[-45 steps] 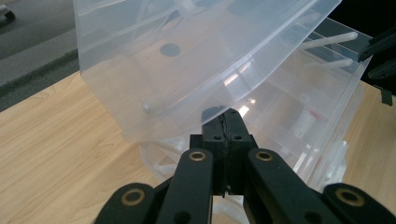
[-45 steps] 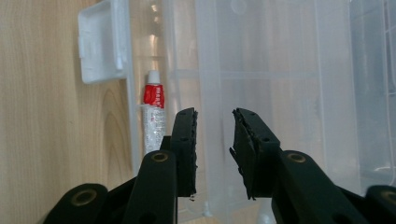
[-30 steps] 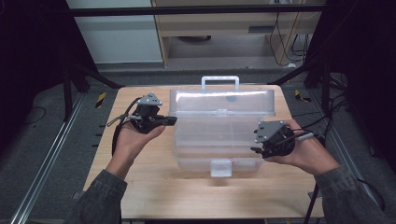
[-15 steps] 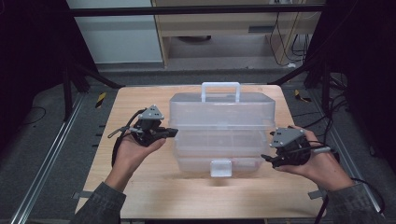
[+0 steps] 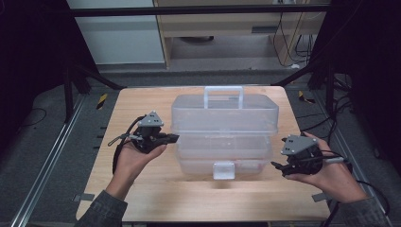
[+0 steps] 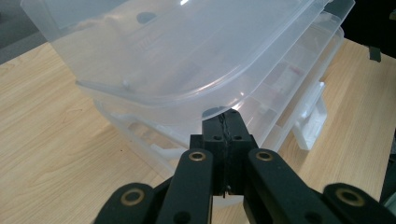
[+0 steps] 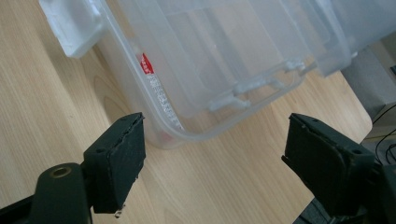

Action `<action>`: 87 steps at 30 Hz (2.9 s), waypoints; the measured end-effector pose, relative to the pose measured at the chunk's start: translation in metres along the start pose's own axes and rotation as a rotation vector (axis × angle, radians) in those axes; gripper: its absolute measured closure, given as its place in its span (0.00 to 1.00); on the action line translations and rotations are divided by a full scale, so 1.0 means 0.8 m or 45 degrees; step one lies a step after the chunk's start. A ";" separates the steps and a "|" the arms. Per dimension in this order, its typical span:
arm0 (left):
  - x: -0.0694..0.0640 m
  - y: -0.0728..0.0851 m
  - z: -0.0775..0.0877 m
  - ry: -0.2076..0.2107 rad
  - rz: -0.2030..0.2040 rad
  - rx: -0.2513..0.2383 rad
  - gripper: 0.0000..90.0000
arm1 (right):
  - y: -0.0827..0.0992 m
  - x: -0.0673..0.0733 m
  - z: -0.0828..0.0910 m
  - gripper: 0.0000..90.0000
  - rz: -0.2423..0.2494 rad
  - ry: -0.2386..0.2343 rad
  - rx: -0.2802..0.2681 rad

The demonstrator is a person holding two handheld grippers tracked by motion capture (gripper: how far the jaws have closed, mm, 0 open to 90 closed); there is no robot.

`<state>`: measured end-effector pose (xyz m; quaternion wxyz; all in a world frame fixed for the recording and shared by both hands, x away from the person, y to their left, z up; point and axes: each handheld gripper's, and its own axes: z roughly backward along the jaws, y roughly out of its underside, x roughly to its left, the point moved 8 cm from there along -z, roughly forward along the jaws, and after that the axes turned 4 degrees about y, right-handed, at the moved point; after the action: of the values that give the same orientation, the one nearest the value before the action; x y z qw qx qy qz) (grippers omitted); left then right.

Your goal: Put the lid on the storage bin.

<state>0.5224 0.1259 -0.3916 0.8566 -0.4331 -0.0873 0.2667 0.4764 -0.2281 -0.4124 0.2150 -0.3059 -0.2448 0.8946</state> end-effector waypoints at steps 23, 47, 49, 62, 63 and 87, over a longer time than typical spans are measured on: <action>0.004 0.025 -0.003 -0.006 0.032 -0.015 1.00 | 0.063 0.012 -0.012 0.15 -0.220 0.062 -0.001; 0.003 0.042 -0.011 -0.001 0.050 -0.016 1.00 | 0.102 0.041 -0.042 0.14 -0.315 0.068 0.015; 0.004 0.043 -0.011 -0.002 0.050 -0.019 1.00 | 0.103 0.042 -0.042 0.14 -0.315 0.069 0.018; 0.002 0.057 -0.018 -0.003 0.061 -0.017 1.00 | 0.113 0.053 -0.060 0.14 -0.330 0.112 0.025; 0.001 0.058 -0.018 -0.001 0.064 -0.015 1.00 | 0.113 0.053 -0.061 0.14 -0.331 0.112 0.026; 0.038 0.084 0.002 -0.088 0.101 0.028 1.00 | 0.111 0.038 -0.059 0.15 -0.331 0.143 0.054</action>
<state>0.5221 0.1755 -0.4459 0.8465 -0.4172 -0.0966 0.3161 0.4644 -0.2674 -0.5089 0.3488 -0.3168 -0.2508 0.8457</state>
